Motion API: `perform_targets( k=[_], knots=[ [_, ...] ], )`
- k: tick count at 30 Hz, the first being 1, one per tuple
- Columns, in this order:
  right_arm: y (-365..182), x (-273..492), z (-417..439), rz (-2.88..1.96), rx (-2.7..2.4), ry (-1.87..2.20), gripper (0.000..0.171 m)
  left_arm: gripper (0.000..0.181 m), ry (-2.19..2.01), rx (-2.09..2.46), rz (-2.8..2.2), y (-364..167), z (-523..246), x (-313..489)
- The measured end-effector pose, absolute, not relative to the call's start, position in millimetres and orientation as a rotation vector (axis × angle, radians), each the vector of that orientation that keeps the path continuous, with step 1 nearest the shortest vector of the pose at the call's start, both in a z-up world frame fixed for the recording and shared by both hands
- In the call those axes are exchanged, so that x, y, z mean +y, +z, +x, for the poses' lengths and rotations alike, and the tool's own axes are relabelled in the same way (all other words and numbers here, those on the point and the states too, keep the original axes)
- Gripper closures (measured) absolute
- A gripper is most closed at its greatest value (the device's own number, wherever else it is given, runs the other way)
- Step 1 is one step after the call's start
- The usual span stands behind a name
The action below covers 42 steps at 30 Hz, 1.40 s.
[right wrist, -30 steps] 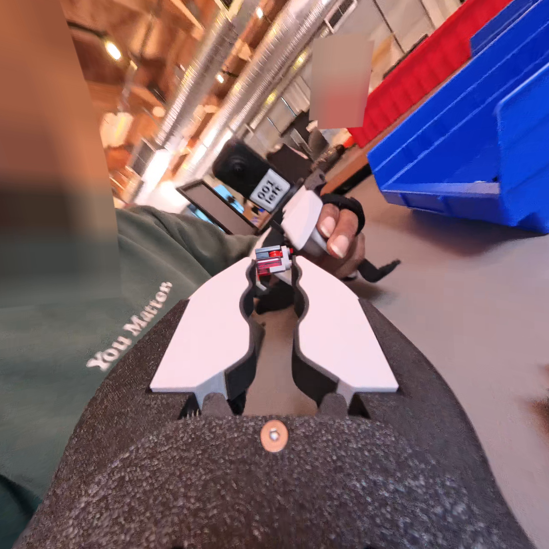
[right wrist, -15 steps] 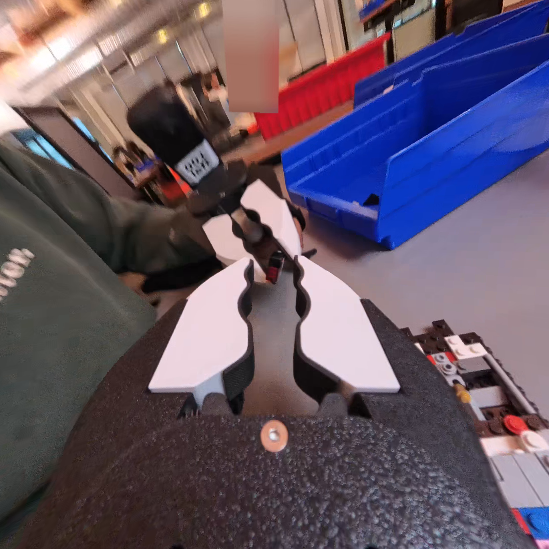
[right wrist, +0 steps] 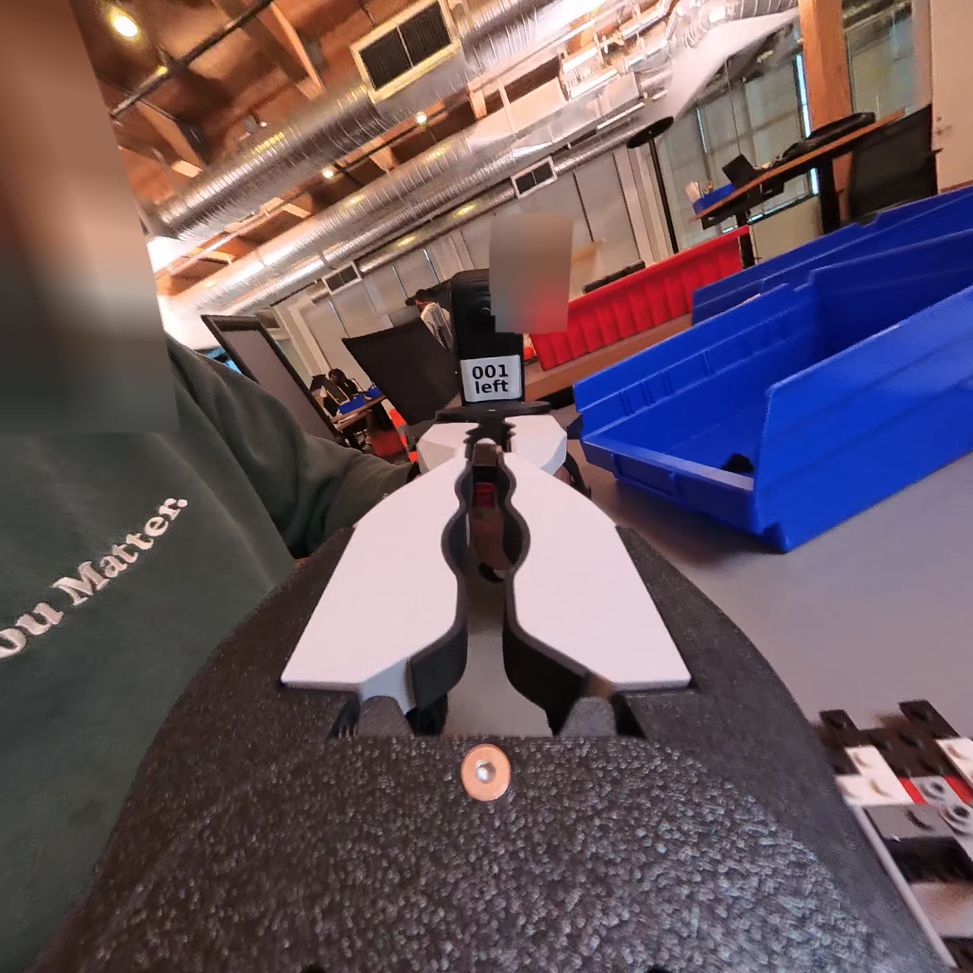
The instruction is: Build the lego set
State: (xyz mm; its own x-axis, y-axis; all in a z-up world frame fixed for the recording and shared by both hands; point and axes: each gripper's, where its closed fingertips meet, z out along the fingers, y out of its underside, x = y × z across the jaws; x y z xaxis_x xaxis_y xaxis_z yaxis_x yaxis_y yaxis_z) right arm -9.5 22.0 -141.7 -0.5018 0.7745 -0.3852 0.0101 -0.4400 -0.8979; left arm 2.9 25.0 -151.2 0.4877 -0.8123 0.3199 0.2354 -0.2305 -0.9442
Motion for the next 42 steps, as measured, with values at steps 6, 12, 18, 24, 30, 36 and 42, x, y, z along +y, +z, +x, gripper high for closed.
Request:
perform_targets(
  k=[6,12,18,24,30,36,42],
  knots=[
    [-143.6,19.2,-10.3,-1.150,-1.273,1.965,0.163,0.173,-1.050,0.564,-1.519,-154.8,7.0,22.5],
    [-163.6,16.2,-10.6,-1.207,-1.446,1.808,0.159,0.173,-0.929,0.704,-1.650,-176.6,4.4,20.9],
    [-177.3,12.6,-8.4,-1.222,-1.570,1.695,0.163,0.173,-0.865,0.805,-1.717,-193.4,7.2,16.3],
    [-180.9,13.6,-9.2,-1.260,-1.570,1.671,0.163,0.170,-0.885,0.776,-1.701,-193.1,7.6,17.5],
    [-175.0,15.9,-8.2,-1.291,-1.513,1.732,0.163,0.172,-0.965,0.709,-1.721,-189.8,8.7,19.2],
    [-134.0,47.8,6.0,-1.272,-1.208,1.954,0.163,0.172,-1.003,0.789,-1.834,-217.8,17.7,9.4],
    [-192.0,39.4,1.8,-1.440,-1.508,1.610,0.163,0.172,-1.063,0.651,-1.767,-196.1,-8.0,23.4]
  ],
)
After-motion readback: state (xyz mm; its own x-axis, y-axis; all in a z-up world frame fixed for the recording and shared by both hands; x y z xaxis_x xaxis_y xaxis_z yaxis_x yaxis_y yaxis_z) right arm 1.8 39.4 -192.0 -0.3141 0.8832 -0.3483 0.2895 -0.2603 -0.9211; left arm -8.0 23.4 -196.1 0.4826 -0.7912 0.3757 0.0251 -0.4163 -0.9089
